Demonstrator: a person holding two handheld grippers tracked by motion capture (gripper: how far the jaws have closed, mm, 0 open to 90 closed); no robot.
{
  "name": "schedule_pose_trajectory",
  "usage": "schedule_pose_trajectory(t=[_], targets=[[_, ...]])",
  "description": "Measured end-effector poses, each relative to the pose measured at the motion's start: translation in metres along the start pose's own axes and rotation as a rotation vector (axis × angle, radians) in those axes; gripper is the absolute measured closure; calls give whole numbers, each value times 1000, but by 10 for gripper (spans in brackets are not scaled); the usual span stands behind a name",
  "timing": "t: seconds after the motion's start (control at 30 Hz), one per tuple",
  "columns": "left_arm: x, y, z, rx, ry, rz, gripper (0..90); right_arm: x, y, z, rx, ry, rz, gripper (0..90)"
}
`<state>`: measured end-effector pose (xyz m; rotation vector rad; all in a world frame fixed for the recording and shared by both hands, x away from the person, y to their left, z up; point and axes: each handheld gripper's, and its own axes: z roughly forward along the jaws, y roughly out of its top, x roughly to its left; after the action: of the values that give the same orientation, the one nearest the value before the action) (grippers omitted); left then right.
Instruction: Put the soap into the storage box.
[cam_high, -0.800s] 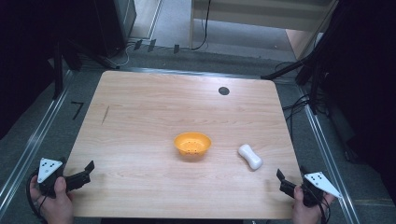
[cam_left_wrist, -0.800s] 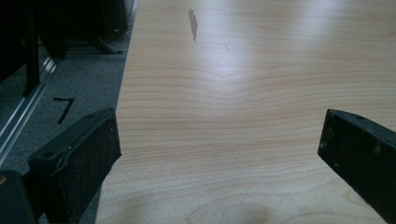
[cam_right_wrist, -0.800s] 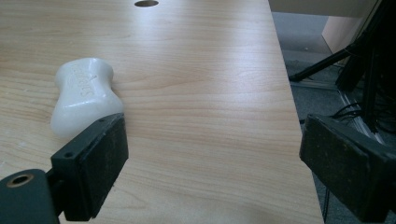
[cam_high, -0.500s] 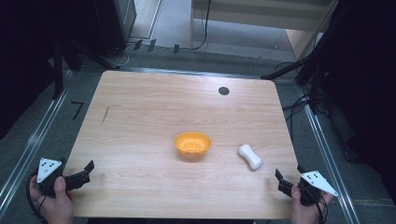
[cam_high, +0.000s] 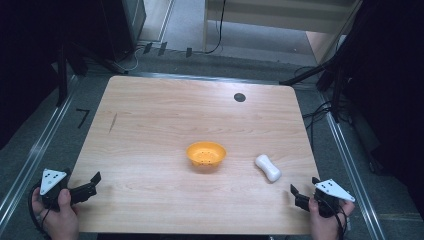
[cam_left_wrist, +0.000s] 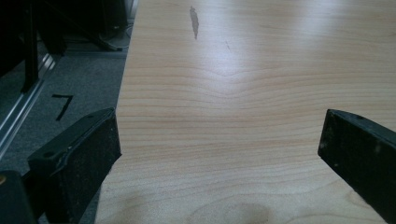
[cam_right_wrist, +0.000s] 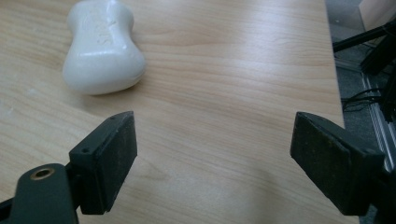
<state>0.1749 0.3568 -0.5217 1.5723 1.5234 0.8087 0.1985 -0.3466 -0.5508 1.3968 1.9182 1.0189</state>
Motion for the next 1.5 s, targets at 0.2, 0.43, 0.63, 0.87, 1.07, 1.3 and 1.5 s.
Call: schedule_pose_trajectory(t=[0.2,0.43,0.63,0.87,1.07,1.3,1.5], targets=[[-1,0,0,2,4,5,0,6,16,-1,56,16,-53,155],[0,0,0,-2,3,2,0,6,38,-2,98,39,-72,185],[1,0,0,-3,1,1,0,10,49,1,158,59,-110,190],[0,0,0,-5,0,1,0,13,60,7,234,81,-125,193],[0,0,0,-8,1,5,0,16,71,15,311,104,-127,193],[-1,0,0,-5,2,8,0,19,84,20,356,127,-149,193],[-1,0,0,-4,2,10,0,21,89,25,375,137,-154,193]])
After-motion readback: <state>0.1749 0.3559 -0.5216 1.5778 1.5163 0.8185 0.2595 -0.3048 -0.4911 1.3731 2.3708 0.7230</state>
